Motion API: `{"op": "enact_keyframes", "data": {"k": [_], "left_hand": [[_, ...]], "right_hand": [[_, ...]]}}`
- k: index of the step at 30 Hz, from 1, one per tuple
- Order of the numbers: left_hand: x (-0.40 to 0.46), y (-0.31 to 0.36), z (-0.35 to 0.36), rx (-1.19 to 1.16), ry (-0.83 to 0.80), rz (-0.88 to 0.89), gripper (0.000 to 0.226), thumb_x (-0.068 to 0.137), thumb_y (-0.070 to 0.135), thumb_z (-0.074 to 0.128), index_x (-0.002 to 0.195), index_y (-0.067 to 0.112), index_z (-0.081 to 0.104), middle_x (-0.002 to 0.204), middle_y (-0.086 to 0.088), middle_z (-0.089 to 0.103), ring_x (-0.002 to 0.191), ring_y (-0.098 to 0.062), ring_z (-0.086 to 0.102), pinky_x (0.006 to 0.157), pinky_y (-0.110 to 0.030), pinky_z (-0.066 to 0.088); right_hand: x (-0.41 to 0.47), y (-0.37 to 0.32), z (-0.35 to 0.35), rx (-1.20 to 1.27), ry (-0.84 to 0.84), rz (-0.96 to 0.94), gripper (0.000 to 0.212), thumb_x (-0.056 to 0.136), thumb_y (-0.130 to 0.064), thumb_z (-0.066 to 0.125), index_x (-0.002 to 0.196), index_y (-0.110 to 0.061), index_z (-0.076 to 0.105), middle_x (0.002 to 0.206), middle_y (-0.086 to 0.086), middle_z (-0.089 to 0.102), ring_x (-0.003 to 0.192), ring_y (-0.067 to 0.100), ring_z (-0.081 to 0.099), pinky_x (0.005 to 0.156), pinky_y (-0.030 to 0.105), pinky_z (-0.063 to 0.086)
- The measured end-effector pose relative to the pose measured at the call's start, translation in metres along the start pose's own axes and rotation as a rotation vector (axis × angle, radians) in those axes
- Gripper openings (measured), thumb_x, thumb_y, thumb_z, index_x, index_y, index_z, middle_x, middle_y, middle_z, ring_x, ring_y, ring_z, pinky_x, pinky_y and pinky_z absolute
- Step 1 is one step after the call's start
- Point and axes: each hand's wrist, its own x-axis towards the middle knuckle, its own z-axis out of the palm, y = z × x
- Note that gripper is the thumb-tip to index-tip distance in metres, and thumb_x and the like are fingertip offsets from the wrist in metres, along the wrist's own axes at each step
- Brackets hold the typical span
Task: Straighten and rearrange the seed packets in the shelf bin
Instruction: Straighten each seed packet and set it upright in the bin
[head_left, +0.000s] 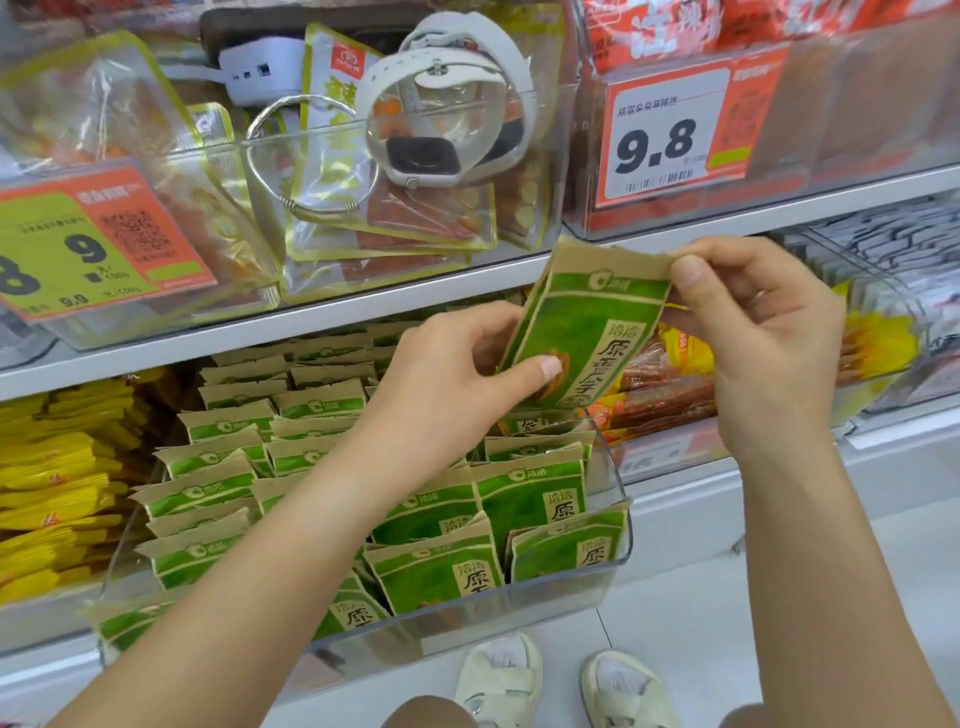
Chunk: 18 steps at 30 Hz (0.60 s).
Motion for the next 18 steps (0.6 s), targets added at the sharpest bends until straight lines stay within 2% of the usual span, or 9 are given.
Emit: {"op": "enact_keyframes", "data": {"k": [4, 7, 9, 12, 14, 16, 17, 18], "left_hand": [[0.003, 0.013, 0.016, -0.067, 0.093, 0.053, 0.017, 0.091, 0.022, 0.069, 0.106, 0.029, 0.070, 0.097, 0.016, 0.074, 0.093, 0.002, 0.068, 0.091, -0.029, 0.054], [0.005, 0.030, 0.028, -0.149, 0.144, 0.113, 0.014, 0.091, 0.021, 0.069, 0.102, 0.029, 0.069, 0.095, 0.015, 0.074, 0.091, 0.001, 0.068, 0.086, -0.023, 0.054], [0.007, 0.045, 0.038, -0.232, 0.165, 0.128, 0.013, 0.091, 0.021, 0.069, 0.103, 0.025, 0.070, 0.096, 0.012, 0.075, 0.091, -0.002, 0.069, 0.084, -0.022, 0.054], [0.010, 0.060, 0.061, -0.392, 0.126, 0.052, 0.016, 0.090, 0.023, 0.068, 0.105, 0.017, 0.071, 0.094, 0.003, 0.077, 0.088, -0.010, 0.072, 0.083, -0.030, 0.058], [0.010, 0.061, 0.083, -0.506, 0.088, -0.035, 0.021, 0.090, 0.024, 0.067, 0.110, 0.016, 0.067, 0.091, -0.002, 0.077, 0.085, -0.016, 0.074, 0.080, -0.039, 0.059], [0.010, 0.057, 0.110, -0.580, 0.105, -0.116, 0.028, 0.090, 0.027, 0.067, 0.114, 0.018, 0.058, 0.091, -0.004, 0.077, 0.084, -0.017, 0.074, 0.079, -0.043, 0.059], [0.010, 0.053, 0.123, -0.598, 0.127, -0.140, 0.029, 0.090, 0.026, 0.067, 0.116, 0.018, 0.054, 0.093, -0.006, 0.076, 0.085, -0.017, 0.073, 0.080, -0.041, 0.058], [0.009, 0.050, 0.135, -0.618, 0.147, -0.148, 0.028, 0.092, 0.024, 0.065, 0.115, 0.017, 0.052, 0.095, -0.006, 0.075, 0.085, -0.014, 0.073, 0.078, -0.036, 0.058]], "right_hand": [[0.000, -0.008, -0.013, 0.022, 0.071, 0.025, 0.011, 0.092, -0.014, 0.060, 0.096, -0.023, 0.065, 0.080, -0.013, 0.073, 0.079, 0.007, 0.068, 0.072, 0.025, 0.055], [-0.003, -0.012, -0.027, 0.032, 0.024, 0.099, 0.016, 0.090, -0.018, 0.059, 0.105, -0.024, 0.062, 0.082, -0.015, 0.073, 0.082, 0.002, 0.067, 0.070, 0.019, 0.052], [-0.007, -0.014, -0.036, 0.026, -0.002, 0.170, 0.015, 0.089, -0.028, 0.061, 0.103, -0.025, 0.064, 0.084, -0.014, 0.073, 0.081, 0.002, 0.067, 0.067, 0.018, 0.052], [-0.014, -0.019, -0.050, 0.081, 0.049, 0.275, 0.030, 0.076, -0.050, 0.070, 0.093, -0.026, 0.073, 0.088, -0.004, 0.074, 0.078, 0.011, 0.068, 0.062, 0.024, 0.054], [-0.019, -0.019, -0.062, 0.131, 0.127, 0.361, 0.029, 0.074, -0.047, 0.073, 0.089, -0.023, 0.075, 0.089, 0.003, 0.074, 0.077, 0.018, 0.068, 0.070, 0.036, 0.057], [-0.025, -0.017, -0.074, 0.125, 0.185, 0.441, 0.023, 0.079, -0.038, 0.073, 0.090, -0.018, 0.074, 0.092, 0.010, 0.074, 0.081, 0.027, 0.067, 0.082, 0.052, 0.051], [-0.027, -0.016, -0.080, 0.104, 0.206, 0.467, 0.019, 0.081, -0.034, 0.070, 0.089, -0.016, 0.074, 0.091, 0.012, 0.073, 0.081, 0.028, 0.066, 0.082, 0.054, 0.049], [-0.030, -0.014, -0.085, 0.078, 0.217, 0.486, 0.015, 0.084, -0.030, 0.069, 0.086, -0.015, 0.073, 0.088, 0.010, 0.073, 0.078, 0.026, 0.066, 0.079, 0.049, 0.051]]}}
